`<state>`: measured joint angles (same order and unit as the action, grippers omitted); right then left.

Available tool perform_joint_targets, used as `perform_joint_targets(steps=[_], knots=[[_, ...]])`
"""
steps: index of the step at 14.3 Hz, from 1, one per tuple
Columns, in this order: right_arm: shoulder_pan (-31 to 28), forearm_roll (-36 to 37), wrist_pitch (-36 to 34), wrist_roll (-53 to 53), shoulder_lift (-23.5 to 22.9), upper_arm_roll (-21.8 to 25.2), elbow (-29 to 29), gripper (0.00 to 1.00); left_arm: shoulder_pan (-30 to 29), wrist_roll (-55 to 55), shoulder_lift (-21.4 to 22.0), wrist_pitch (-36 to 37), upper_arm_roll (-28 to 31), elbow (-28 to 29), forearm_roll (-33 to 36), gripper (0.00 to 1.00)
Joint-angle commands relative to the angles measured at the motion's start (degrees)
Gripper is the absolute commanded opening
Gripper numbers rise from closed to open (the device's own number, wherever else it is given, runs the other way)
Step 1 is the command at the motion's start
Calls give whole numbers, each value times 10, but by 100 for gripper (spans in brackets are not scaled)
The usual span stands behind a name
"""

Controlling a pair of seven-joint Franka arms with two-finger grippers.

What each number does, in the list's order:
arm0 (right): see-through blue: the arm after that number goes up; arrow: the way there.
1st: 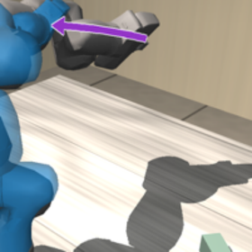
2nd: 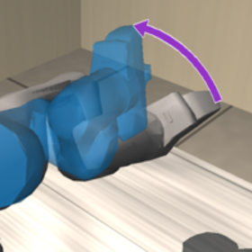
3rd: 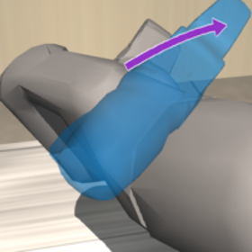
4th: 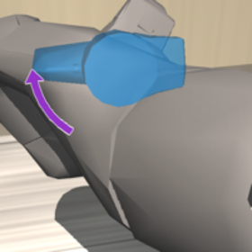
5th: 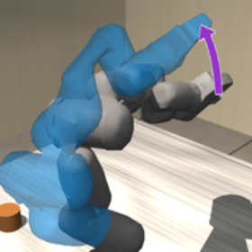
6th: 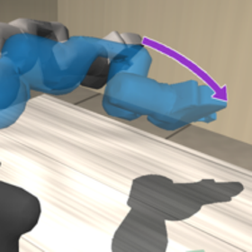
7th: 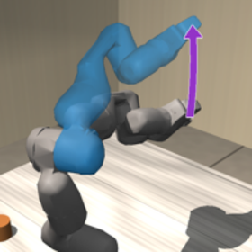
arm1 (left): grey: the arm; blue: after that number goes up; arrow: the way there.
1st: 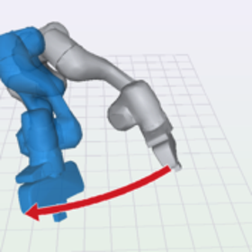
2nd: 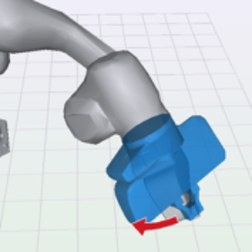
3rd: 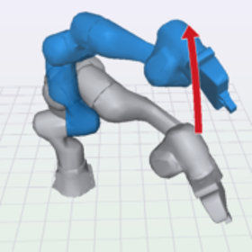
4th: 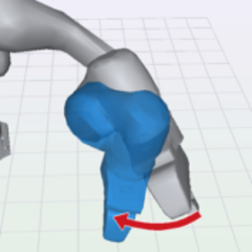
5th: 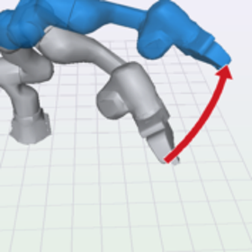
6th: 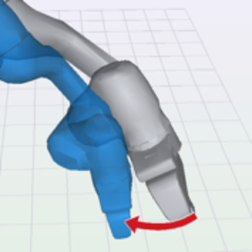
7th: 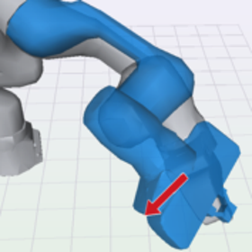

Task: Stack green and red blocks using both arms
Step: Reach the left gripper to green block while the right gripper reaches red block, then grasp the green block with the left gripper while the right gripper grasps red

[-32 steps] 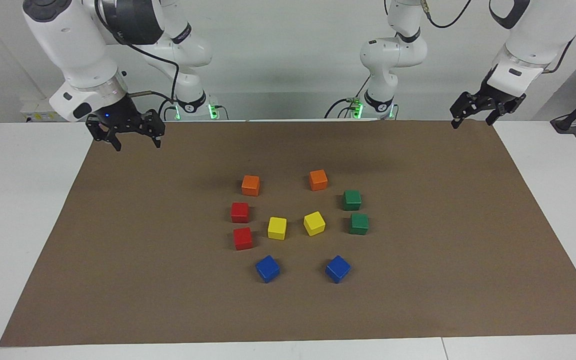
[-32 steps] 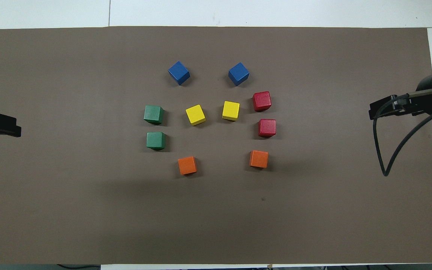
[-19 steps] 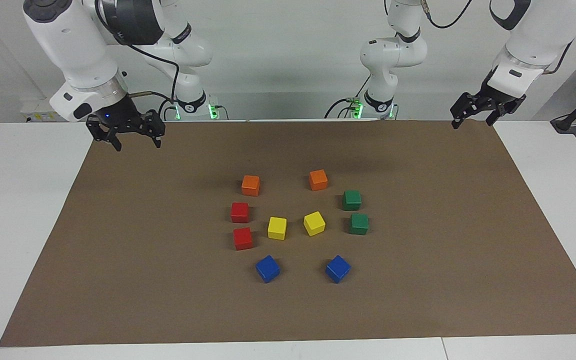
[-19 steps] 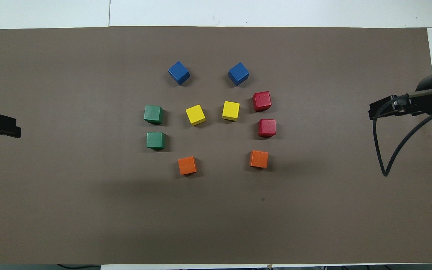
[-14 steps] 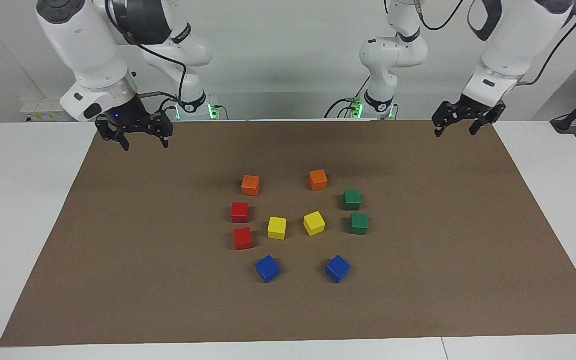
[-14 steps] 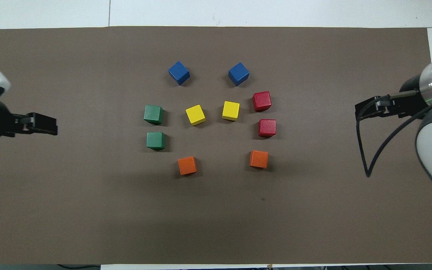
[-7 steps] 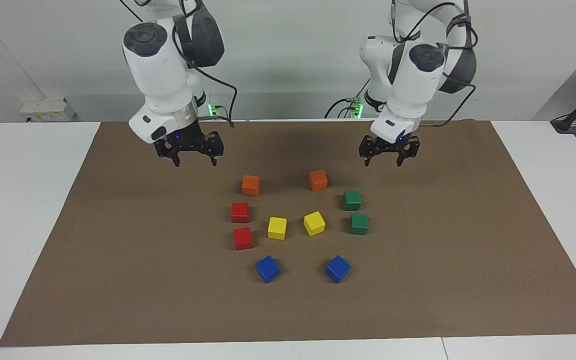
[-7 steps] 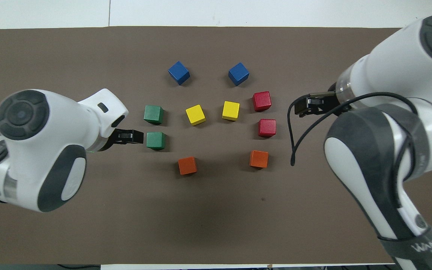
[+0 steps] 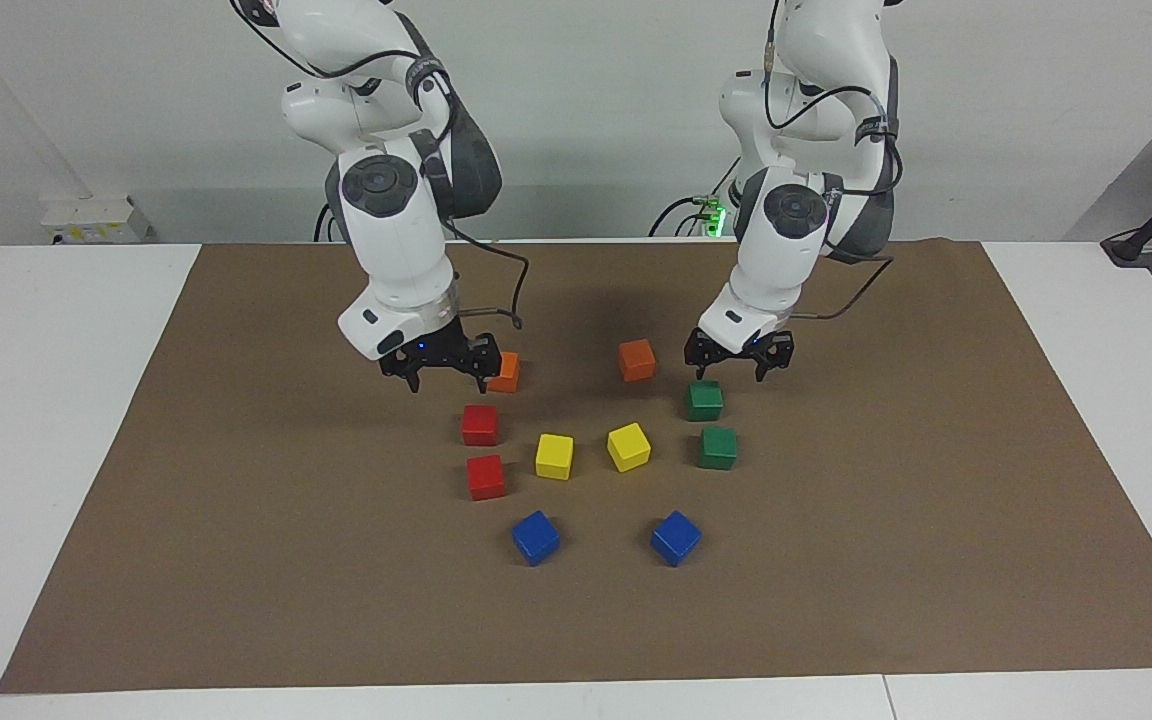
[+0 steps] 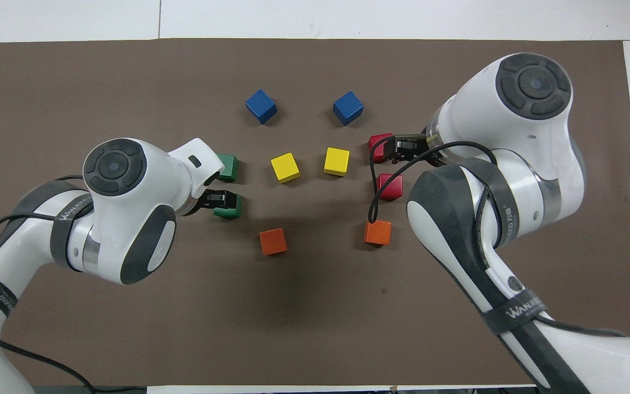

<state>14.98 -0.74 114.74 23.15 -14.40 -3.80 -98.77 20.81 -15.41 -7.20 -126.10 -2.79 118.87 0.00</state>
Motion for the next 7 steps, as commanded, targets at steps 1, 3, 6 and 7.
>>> perform_joint_targets(steps=[1,3,6,7], knots=[[0,6,18,22,-12,-1,-8,100,14,-6,-14,-28,9,5,-6,100],[0,6,28,40,-22,-1,-12,100,31,-30,-30,-45,10,5,-7,100],[10,6,44,77,-44,-1,-13,100,38,-41,-50,-62,10,5,-6,100],[11,7,46,83,-48,0,-13,100,37,-37,-54,-62,10,5,-7,100]])
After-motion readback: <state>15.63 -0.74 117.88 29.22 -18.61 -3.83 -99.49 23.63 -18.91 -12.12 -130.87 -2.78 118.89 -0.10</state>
